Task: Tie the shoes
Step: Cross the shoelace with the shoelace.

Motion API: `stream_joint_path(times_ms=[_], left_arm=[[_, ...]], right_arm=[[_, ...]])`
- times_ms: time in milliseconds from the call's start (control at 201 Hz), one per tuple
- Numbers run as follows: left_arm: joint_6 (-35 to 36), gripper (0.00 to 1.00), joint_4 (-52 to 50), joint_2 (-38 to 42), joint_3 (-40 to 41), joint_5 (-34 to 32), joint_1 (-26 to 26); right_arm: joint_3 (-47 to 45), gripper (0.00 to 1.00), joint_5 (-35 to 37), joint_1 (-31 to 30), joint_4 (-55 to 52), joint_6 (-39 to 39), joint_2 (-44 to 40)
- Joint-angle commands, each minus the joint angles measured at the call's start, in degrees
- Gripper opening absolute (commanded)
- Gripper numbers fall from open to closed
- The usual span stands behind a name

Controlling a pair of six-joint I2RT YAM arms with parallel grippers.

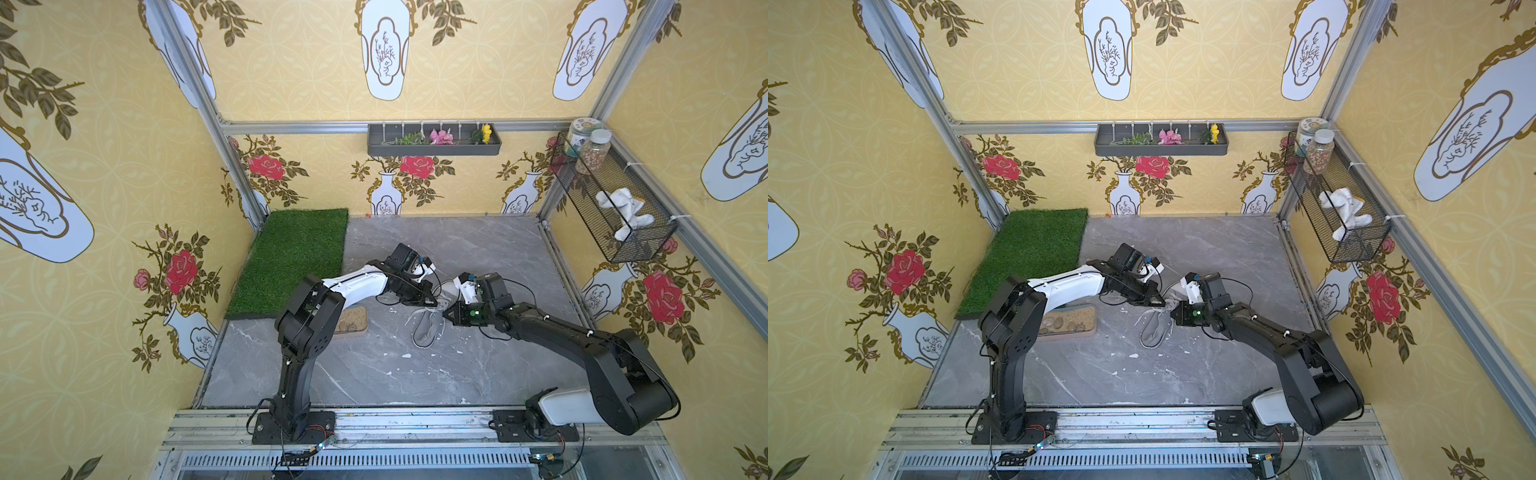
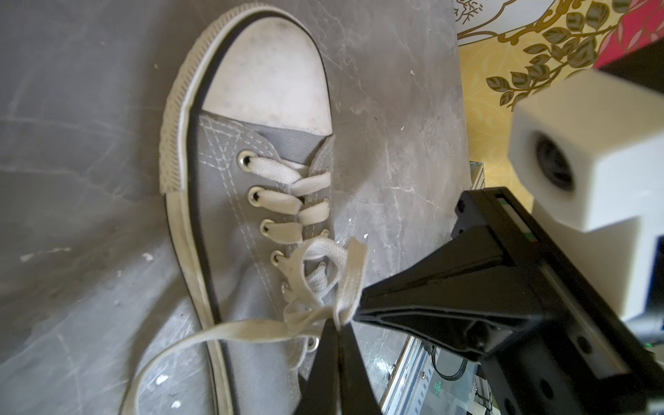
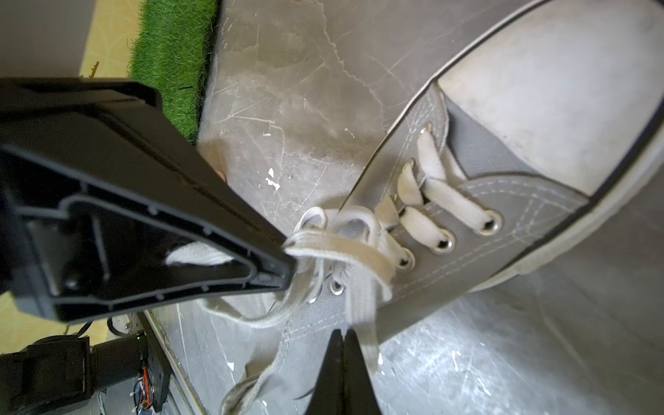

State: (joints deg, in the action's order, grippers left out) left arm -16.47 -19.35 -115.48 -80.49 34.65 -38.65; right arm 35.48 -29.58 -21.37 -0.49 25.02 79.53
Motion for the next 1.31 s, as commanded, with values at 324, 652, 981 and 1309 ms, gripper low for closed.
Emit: stream_joint_path(times_ms=[324,652,981,1309], left_arm=[[0.7,0.00,0.1,-0.3,0.2,0.2,0.0],[0.8,0.00,0.1,-0.1,0.0,0.3,0.0],[0.9,0.00,0.1,0.0,0.3,0.4,0.0],[0.8,0.00,0.2,-0.1,0.1,-0.1,0.0]], right_arm=[[-2.6,0.16,0.9,2.2,-0.5,0.6,-4.6],[-0.5,0.33,1.5,0.6,1.4,-0.7,1.2],[-0.1,0.19,1.8,0.0,2.0,-0.9,3.2],[-0.7,0.04,0.3,-0.4,-0.8,-1.2,-0.3]])
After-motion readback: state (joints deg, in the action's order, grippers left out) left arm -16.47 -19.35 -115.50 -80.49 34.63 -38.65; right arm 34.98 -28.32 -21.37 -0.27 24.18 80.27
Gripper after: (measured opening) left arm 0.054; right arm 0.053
